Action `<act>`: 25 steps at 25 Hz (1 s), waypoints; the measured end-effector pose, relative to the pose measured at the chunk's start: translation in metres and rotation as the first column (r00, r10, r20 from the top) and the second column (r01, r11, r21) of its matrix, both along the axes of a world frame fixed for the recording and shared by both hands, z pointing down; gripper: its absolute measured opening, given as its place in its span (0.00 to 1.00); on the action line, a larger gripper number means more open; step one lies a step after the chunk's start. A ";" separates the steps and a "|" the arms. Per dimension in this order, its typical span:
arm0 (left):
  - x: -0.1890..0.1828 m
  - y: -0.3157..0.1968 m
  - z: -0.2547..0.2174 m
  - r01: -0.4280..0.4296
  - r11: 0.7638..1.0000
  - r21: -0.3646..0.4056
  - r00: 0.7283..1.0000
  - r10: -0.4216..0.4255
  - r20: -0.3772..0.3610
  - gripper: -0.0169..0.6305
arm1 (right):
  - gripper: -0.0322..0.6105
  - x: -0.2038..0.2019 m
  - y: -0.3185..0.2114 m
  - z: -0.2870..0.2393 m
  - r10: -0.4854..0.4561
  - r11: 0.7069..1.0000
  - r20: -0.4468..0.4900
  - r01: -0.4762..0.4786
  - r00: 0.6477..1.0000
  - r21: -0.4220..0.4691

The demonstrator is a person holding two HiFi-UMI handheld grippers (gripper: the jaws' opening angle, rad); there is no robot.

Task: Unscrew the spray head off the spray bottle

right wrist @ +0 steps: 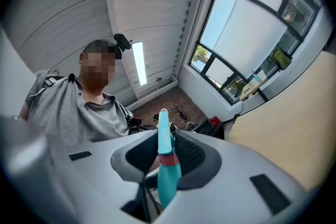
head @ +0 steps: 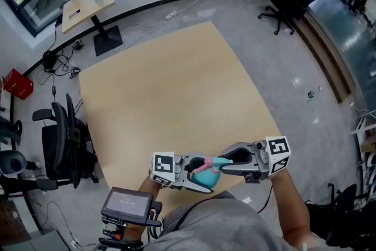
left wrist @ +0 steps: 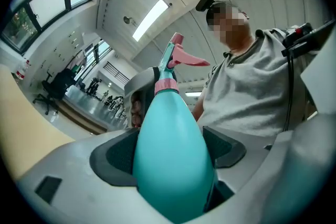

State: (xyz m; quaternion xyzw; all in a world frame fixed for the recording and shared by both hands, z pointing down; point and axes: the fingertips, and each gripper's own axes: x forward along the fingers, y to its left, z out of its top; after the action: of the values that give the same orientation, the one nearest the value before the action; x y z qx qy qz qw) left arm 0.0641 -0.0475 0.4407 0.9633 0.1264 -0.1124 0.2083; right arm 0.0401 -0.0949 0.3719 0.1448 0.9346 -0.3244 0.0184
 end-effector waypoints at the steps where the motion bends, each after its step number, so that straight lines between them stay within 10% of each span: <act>1: 0.002 0.003 0.000 -0.016 1.000 -0.003 1.000 0.016 -0.003 0.62 | 0.20 0.001 0.002 0.000 -0.022 1.000 0.010 0.022 1.000 -0.010; 7: 0.002 -0.034 0.024 0.219 0.975 0.030 0.966 -0.221 0.132 0.62 | 0.20 0.007 -0.033 0.021 0.201 0.978 -0.067 -0.203 0.977 -0.038; 13: -0.010 -0.087 0.053 0.508 0.835 0.213 0.789 -0.550 0.274 0.63 | 0.46 0.015 -0.061 0.026 0.439 0.894 -0.078 -0.444 0.895 -0.056; 19: -0.020 -0.115 0.074 0.655 0.622 0.429 0.493 -0.782 0.380 0.63 | 0.48 0.018 -0.076 0.042 0.643 0.752 -0.228 -0.659 0.731 0.004; 25: -0.012 -0.116 0.075 0.636 0.531 0.560 0.389 -0.847 0.362 0.62 | 0.48 0.014 -0.085 0.047 0.701 0.706 -0.328 -0.682 0.633 0.192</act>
State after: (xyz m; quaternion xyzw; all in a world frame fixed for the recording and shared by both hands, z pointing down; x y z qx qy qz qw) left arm 0.0520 -0.1638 0.5157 0.9142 -0.3810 0.1382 -0.0028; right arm 0.0540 -0.1801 0.4191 -0.2888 0.9112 -0.2906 -0.0421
